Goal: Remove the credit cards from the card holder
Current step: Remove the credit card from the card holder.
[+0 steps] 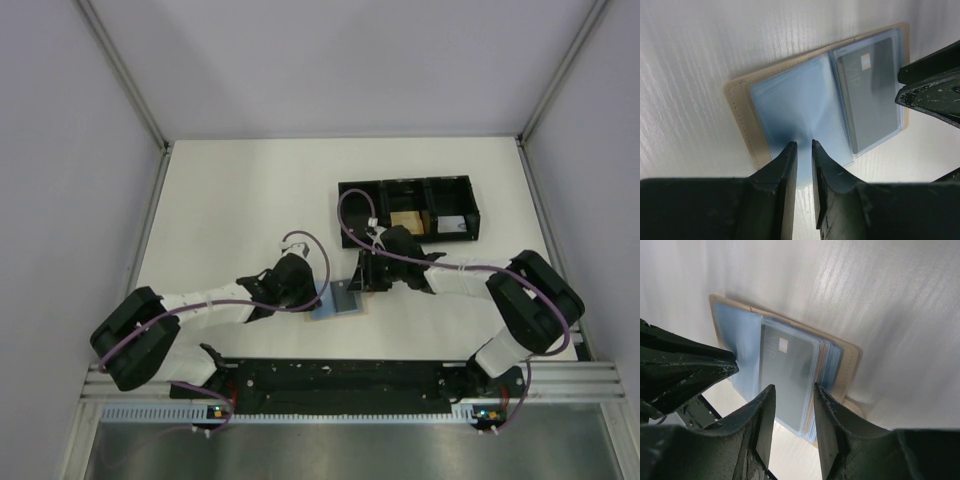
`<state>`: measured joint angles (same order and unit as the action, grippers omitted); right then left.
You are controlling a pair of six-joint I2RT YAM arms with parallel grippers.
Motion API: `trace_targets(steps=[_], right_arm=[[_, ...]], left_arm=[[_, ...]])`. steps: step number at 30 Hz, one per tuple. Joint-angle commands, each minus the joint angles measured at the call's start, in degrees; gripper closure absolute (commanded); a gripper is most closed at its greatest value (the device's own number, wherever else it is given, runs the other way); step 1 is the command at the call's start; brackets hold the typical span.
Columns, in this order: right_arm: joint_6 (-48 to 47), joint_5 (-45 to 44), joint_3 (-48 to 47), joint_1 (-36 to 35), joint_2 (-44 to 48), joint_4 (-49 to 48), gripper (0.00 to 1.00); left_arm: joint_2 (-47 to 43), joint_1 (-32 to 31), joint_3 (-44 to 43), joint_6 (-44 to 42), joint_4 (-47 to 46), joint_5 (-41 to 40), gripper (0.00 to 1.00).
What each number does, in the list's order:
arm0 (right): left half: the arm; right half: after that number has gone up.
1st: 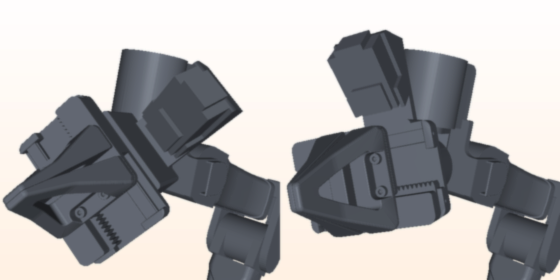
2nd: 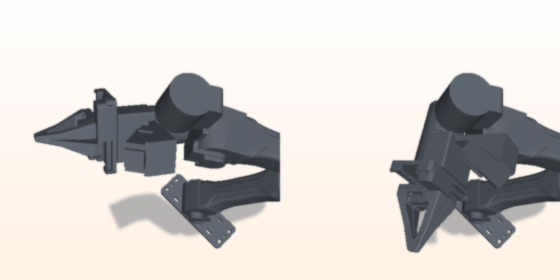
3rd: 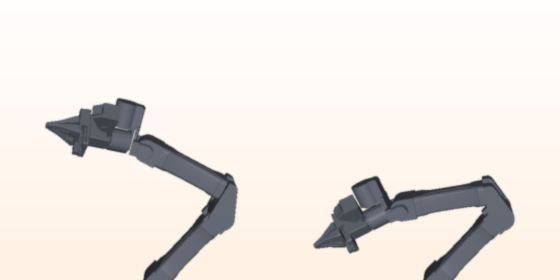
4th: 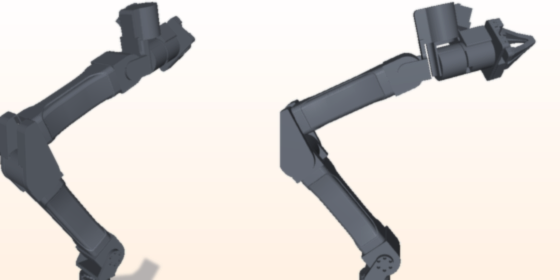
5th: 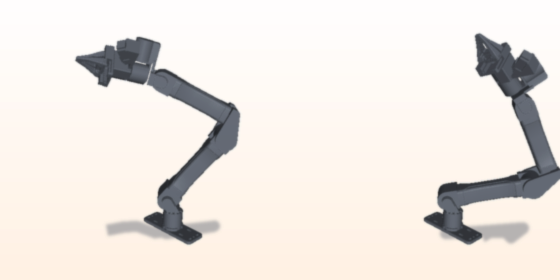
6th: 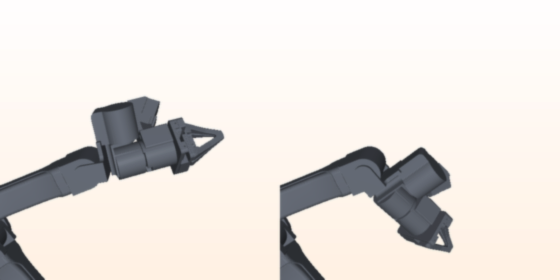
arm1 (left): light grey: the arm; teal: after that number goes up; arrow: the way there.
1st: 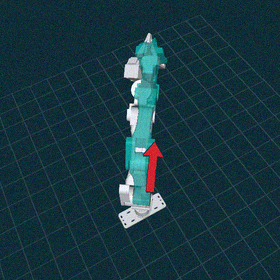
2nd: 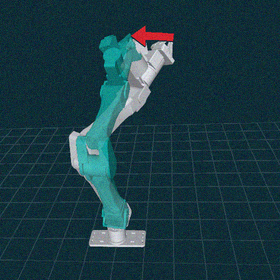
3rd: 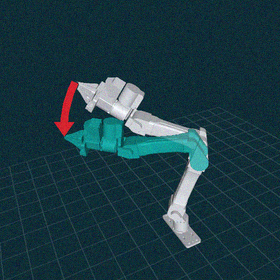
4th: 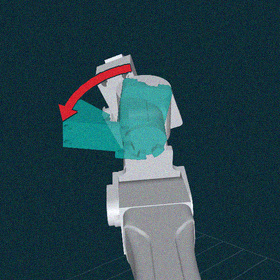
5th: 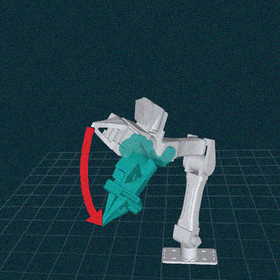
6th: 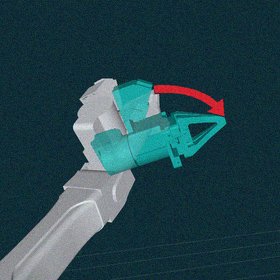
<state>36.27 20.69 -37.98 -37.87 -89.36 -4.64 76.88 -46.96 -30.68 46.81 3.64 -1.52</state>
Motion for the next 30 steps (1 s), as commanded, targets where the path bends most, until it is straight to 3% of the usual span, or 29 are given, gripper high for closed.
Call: trace_targets(steps=[1, 15, 30], right_arm=[[0.29, 1.37, -1.58, -0.89, -2.13, -0.62, 0.63], [4.16, 7.17, -1.22, -1.07, 1.11, -6.87, 0.77], [4.16, 9.81, -4.65, -3.18, 2.09, -6.69, 0.76]], left_arm=[[1.52, -0.59, -1.23, -0.40, 1.55, 0.38, 0.77], [1.61, -1.03, -1.32, -0.49, 1.63, 0.03, 0.77], [-0.85, -1.12, -0.35, 0.39, 1.72, -0.94, 0.78]])
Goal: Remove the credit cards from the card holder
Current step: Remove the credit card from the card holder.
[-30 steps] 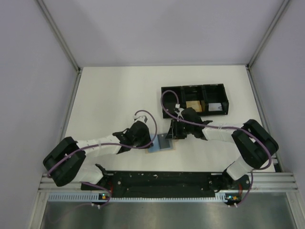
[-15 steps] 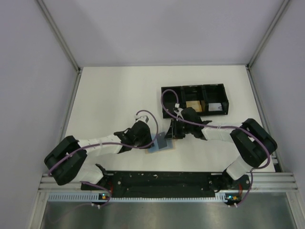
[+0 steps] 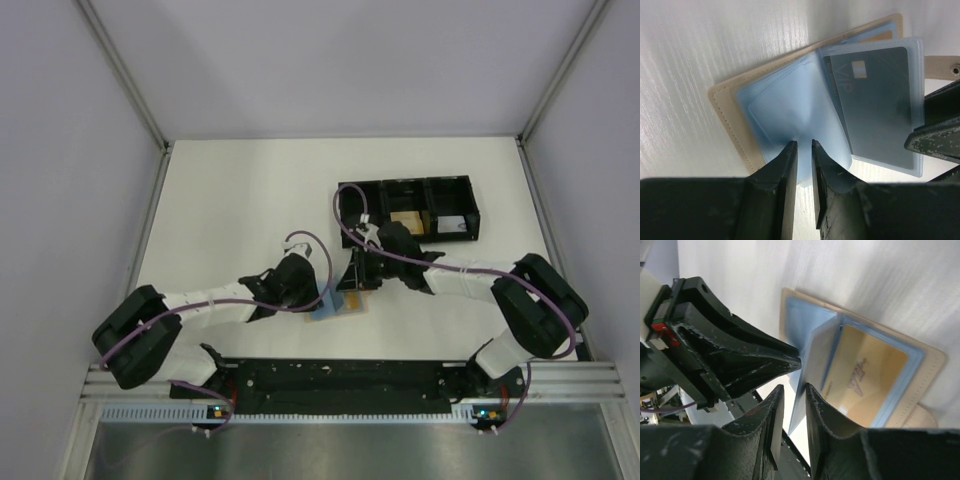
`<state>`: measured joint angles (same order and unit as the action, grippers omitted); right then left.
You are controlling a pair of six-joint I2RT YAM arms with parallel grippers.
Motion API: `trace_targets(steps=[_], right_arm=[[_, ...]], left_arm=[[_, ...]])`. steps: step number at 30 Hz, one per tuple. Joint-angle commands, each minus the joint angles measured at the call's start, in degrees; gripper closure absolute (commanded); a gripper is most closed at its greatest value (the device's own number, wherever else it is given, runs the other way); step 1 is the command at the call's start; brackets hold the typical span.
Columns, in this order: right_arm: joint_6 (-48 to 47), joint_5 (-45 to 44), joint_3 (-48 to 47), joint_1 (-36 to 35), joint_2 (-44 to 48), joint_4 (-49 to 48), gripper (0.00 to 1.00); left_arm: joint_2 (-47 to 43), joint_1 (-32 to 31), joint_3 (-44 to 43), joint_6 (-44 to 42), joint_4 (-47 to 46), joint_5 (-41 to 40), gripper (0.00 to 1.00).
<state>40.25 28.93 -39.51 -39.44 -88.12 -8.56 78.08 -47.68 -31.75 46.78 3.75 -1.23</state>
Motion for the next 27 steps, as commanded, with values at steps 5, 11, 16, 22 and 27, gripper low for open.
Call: trace_targets(steps=[5, 11, 16, 22, 27], right_arm=[[-0.52, 1.57, -4.52, -2.92, 0.49, -2.17, 0.65], [-1.57, -1.59, -4.61, -3.19, -0.56, -0.67, 0.65], [-1.84, -1.95, -4.35, -3.19, -1.35, -1.11, 0.72], [-0.44, -0.45, -4.09, -3.54, -1.97, -4.36, 0.75], [0.88, 0.86, -4.18, -3.63, -2.94, -6.47, 0.69]], left_arm=[[-6.71, -0.40, 2.21, 2.34, 1.61, -2.80, 0.74], [-12.16, -0.40, 4.06, 4.54, 0.74, -4.83, 0.70], [-12.87, -0.48, 4.50, 6.12, -1.37, -3.87, 0.70], [-14.01, -0.40, 6.34, 8.85, -8.22, -2.02, 0.61], [-14.10, -0.40, 7.48, 9.99, -10.69, -1.05, 0.46]])
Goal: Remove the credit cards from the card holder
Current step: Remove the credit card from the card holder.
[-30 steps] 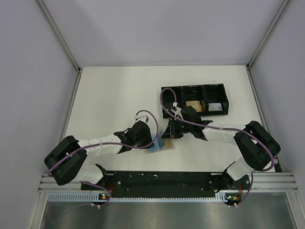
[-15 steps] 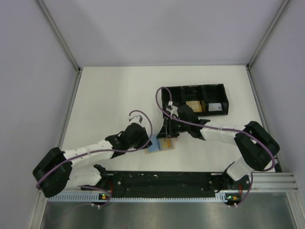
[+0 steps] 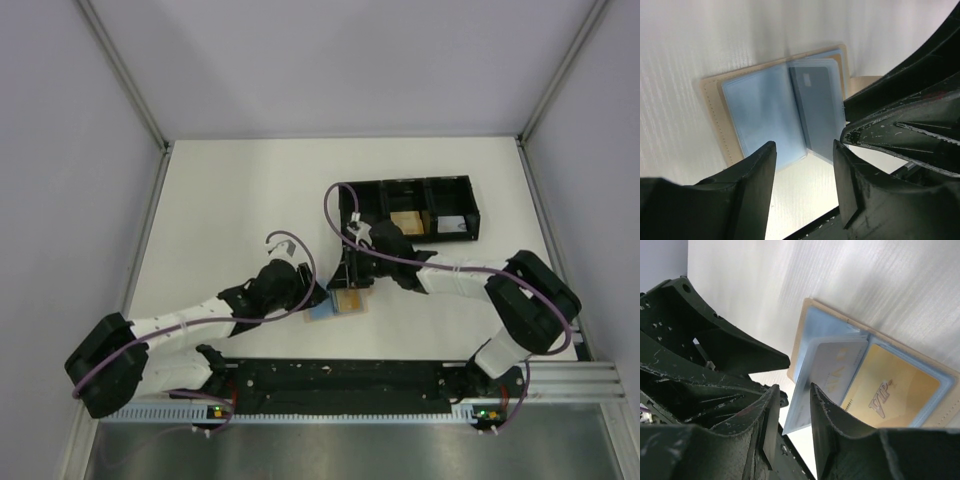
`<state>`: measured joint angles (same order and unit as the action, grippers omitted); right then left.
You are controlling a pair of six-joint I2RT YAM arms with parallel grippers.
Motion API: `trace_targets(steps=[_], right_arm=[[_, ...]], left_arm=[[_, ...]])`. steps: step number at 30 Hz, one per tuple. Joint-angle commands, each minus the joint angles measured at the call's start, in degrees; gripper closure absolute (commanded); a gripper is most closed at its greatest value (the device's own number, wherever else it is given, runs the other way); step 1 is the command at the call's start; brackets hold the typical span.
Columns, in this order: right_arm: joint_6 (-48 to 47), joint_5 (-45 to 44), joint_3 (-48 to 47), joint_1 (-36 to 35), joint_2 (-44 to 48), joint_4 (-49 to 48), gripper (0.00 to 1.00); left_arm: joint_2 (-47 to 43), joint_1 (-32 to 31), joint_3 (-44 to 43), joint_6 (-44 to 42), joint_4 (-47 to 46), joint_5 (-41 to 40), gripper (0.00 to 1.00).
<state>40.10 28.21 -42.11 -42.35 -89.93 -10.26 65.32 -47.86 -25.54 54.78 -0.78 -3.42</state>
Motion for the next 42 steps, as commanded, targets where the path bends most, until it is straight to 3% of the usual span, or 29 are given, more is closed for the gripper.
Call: trace_targets(steps=[1, 5, 15, 22, 35, 42], right_arm=[[1.30, 1.85, -1.40, -0.72, -1.30, -5.55, 0.66], [2.97, 2.47, -0.87, -0.72, -2.18, -8.01, 0.64], [4.46, 2.56, -0.17, -0.81, -2.97, -10.13, 0.64], [4.99, 2.03, 0.36, -0.72, -3.32, -10.74, 0.64], [-1.16, -3.42, 1.15, -0.72, 0.19, -3.98, 0.64], [-2.48, -10.35, 3.69, -0.19, 6.78, -1.61, 0.64]], left_arm=[[-1.34, -0.22, 1.72, 2.34, -6.86, 1.31, 0.42], [-1.60, -0.22, 4.18, 4.45, -9.85, 2.36, 0.33], [-4.05, -0.22, 7.96, 7.09, -17.15, 4.91, 0.32], [-9.51, -0.22, 10.86, 7.88, -18.56, 1.95, 0.21], [-7.66, -0.22, 10.07, 8.06, -16.98, -0.01, 0.34], [-4.94, -0.22, 8.40, 7.00, -18.73, 0.61, 0.55]])
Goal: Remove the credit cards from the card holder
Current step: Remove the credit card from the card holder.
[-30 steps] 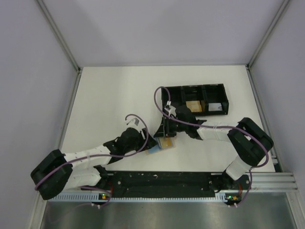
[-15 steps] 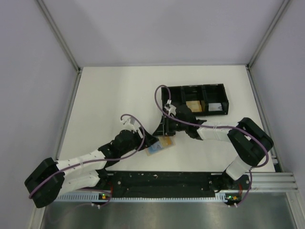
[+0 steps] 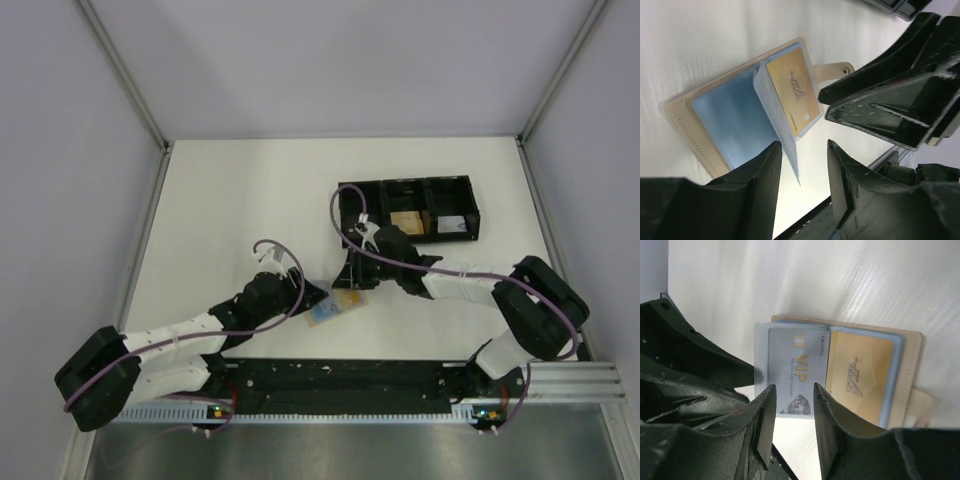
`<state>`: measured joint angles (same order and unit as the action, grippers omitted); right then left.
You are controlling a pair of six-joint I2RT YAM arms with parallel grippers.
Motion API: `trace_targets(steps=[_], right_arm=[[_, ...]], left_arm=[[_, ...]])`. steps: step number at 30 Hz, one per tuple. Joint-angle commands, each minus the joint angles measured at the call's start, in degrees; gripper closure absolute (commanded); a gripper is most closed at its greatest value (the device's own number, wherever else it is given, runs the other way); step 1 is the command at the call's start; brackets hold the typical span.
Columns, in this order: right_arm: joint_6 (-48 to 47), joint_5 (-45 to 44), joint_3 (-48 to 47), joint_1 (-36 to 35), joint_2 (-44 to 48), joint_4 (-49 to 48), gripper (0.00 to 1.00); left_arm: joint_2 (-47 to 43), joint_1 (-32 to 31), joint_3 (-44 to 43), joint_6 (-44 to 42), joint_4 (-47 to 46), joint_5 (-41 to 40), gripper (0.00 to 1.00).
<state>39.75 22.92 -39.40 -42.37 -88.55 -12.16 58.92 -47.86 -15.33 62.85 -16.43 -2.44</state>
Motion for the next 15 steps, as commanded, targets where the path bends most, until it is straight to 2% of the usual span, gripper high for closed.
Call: trace_targets(steps=[1, 3, 6, 8, 11, 15], right_arm=[[-2.39, -6.03, 1.34, 0.00, 6.28, 0.73, 0.64], [-2.83, -7.88, 2.13, 0.27, 8.21, 1.26, 0.64], [-3.10, -9.21, 3.45, 0.97, 10.68, 1.44, 0.64], [-3.18, -9.29, 4.24, 1.59, 11.82, 1.35, 0.64], [-3.27, -9.21, 5.03, 2.11, 12.88, 1.26, 0.64], [-3.62, -8.77, 5.38, 2.55, 13.41, 1.18, 0.64]], left_arm=[[1.81, -0.22, -1.98, -1.15, -3.17, -0.29, 0.58], [2.78, -0.22, -2.42, -1.33, -3.61, -0.11, 0.67], [4.18, -0.22, -3.47, -1.50, -4.31, 0.50, 0.87], [5.41, -0.22, -4.61, -1.85, -4.58, 0.94, 0.95], [7.43, -0.22, -6.72, -2.47, -4.49, 1.38, 1.00], [10.33, -0.22, -9.71, -2.82, -4.58, 2.17, 1.00]])
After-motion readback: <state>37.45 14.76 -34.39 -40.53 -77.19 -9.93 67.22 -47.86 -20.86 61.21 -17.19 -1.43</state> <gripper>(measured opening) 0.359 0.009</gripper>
